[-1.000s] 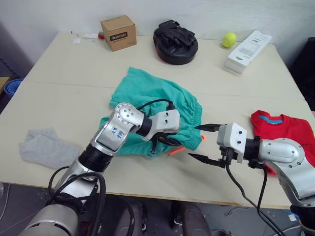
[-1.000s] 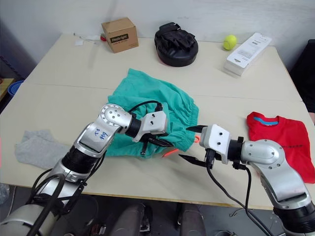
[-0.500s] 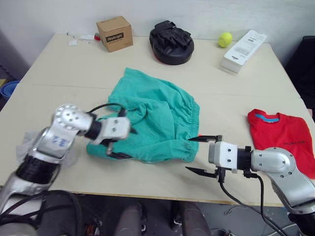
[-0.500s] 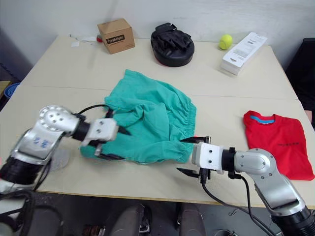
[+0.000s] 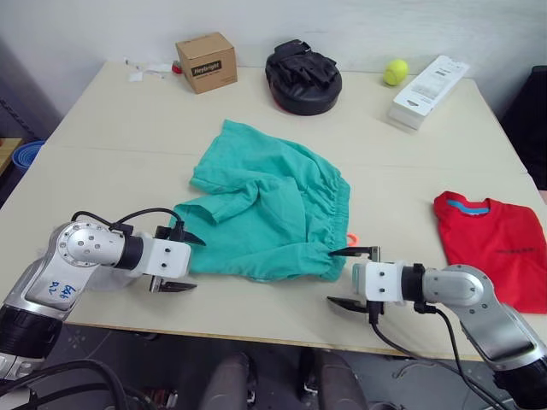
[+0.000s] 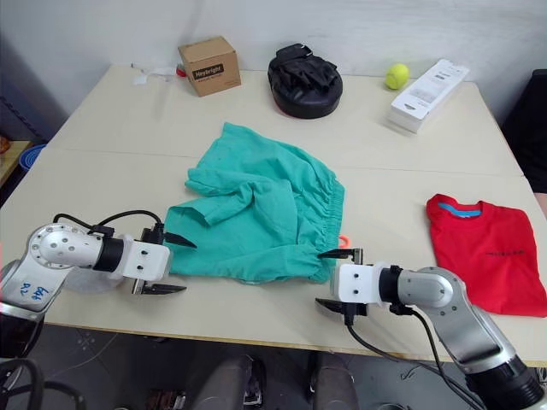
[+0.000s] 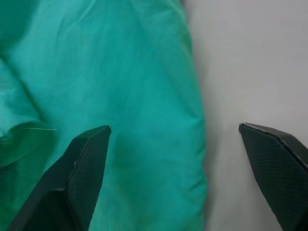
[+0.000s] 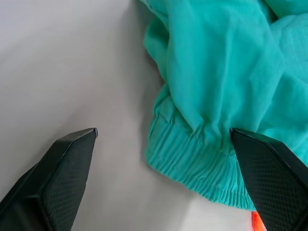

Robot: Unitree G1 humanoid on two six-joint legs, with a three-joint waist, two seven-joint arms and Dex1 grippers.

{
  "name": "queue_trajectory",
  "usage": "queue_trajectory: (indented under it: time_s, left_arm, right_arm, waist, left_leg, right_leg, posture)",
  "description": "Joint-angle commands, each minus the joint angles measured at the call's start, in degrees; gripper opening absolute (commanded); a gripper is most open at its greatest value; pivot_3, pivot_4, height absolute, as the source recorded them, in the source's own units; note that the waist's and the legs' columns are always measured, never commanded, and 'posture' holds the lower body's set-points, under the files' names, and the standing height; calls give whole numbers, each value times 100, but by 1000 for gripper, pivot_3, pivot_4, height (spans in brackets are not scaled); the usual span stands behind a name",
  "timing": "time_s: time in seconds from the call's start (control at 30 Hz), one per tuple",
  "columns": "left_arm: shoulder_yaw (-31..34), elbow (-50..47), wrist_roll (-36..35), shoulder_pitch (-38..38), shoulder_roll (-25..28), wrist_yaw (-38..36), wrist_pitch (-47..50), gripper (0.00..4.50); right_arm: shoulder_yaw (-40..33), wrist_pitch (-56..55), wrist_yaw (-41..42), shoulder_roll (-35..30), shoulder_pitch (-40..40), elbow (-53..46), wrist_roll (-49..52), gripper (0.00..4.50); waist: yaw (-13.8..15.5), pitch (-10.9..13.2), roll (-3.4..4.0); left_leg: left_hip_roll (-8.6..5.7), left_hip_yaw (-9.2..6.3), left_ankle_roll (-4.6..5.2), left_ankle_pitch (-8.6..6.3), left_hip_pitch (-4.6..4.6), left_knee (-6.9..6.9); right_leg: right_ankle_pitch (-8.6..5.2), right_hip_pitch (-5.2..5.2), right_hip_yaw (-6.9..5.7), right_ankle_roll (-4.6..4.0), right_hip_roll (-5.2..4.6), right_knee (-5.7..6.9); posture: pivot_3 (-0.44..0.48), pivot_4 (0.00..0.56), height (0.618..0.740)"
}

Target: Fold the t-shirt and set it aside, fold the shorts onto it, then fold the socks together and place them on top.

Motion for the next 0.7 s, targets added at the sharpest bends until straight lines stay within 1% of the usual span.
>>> queue_trajectory:
  time_s: [0.03, 0.07, 0.17, 0.23, 0.27, 0.3, 0.33, 0.37, 0.43, 0.53, 0.57, 0.7]
  left_arm:
    - [-15, 233, 429, 80, 24, 280, 189, 3570]
    - [-21, 227, 412, 78, 21, 283, 233, 3273]
    - [-13, 235, 292, 73, -4, 230, 398, 2397]
    - [-12, 255, 278, 68, 1, 212, 438, 1868]
    - [-17, 268, 291, 64, 12, 206, 442, 1489]
    - [-21, 275, 304, 68, 29, 200, 456, 1231]
    - [-21, 290, 313, 78, 45, 194, 462, 832]
    - [-19, 307, 312, 90, 57, 186, 458, 560]
    - [-7, 326, 293, 125, 92, 150, 490, 1]
    - [28, 349, 195, 140, 186, -14, 531, 0]
    - [56, 341, 125, 139, 231, -109, 580, 0]
    - [254, -59, -515, 301, 553, -775, 1226, 0]
  right_arm:
    - [137, -41, -249, 205, -205, 227, -282, 4500]
    - [187, -31, -308, 273, -261, 326, -359, 4500]
    - [300, -35, -372, 395, -390, 535, -467, 3942]
    - [330, -148, -430, 395, -455, 650, -571, 3345]
    - [330, -192, -439, 390, -484, 702, -588, 2960]
    - [323, -233, -438, 377, -503, 739, -590, 2649]
    - [314, -274, -432, 358, -519, 770, -585, 2257]
    - [311, -321, -425, 337, -534, 798, -586, 1879]
    - [276, -537, -359, 211, -559, 869, -599, 1278]
    - [164, -827, -190, 20, -719, 1013, -503, 294]
    - [118, -947, -17, -72, -785, 1033, -349, 11]
    - [-27, -1432, 1117, -589, -828, 886, 647, 11]
  waist:
    - [-7, -2, 4]
    - [-9, -3, 4]
    - [-16, -4, 4]
    - [-15, -4, 4]
    - [-15, -4, 4]
    - [-18, -4, 4]
    - [-17, -4, 4]
    - [-15, -4, 4]
    - [-12, -4, 4]
    - [-21, -4, 4]
    - [-28, -4, 4]
    - [-79, -3, 4]
  left_leg:
    - [2, 1, -2, 1, 0, -1]
    - [2, 1, -2, 1, 1, -1]
    - [4, 2, -3, 1, 1, -1]
    - [4, 1, -3, 1, 0, -1]
    - [4, 2, -3, 2, 0, -1]
    - [4, 2, -3, 2, 0, -1]
    - [4, 2, -3, 2, 0, -1]
    - [4, 2, -3, 2, -1, -1]
    - [4, 2, -3, 2, -1, -1]
    - [3, 4, -2, 1, -2, -1]
    - [3, 5, -2, 1, -2, -1]
    - [9, 6, -5, 0, -11, -3]
  right_leg:
    - [0, -1, 0, -1, 2, 1]
    - [0, -1, 0, -2, 3, 2]
    - [1, -1, 0, -2, 4, 2]
    - [1, -1, 0, -3, 4, 2]
    - [1, -1, 0, -3, 4, 2]
    - [1, -1, 0, -3, 4, 2]
    - [1, -1, 0, -3, 4, 2]
    - [1, -1, 1, -4, 4, 2]
    - [1, -2, 0, -4, 4, 2]
    - [1, -2, 0, -4, 4, 0]
    - [1, -3, 1, -4, 4, 0]
    - [-2, -12, 0, -10, 8, 0]
  posture:
    - [0, 150, 740]
    - [0, 150, 740]
    - [0, 150, 740]
    - [0, 150, 740]
    - [0, 150, 740]
    - [0, 150, 740]
    - [0, 150, 740]
    - [0, 150, 740]
    - [0, 150, 740]
    - [0, 150, 740]
    - [0, 150, 740]
    - [0, 150, 740]
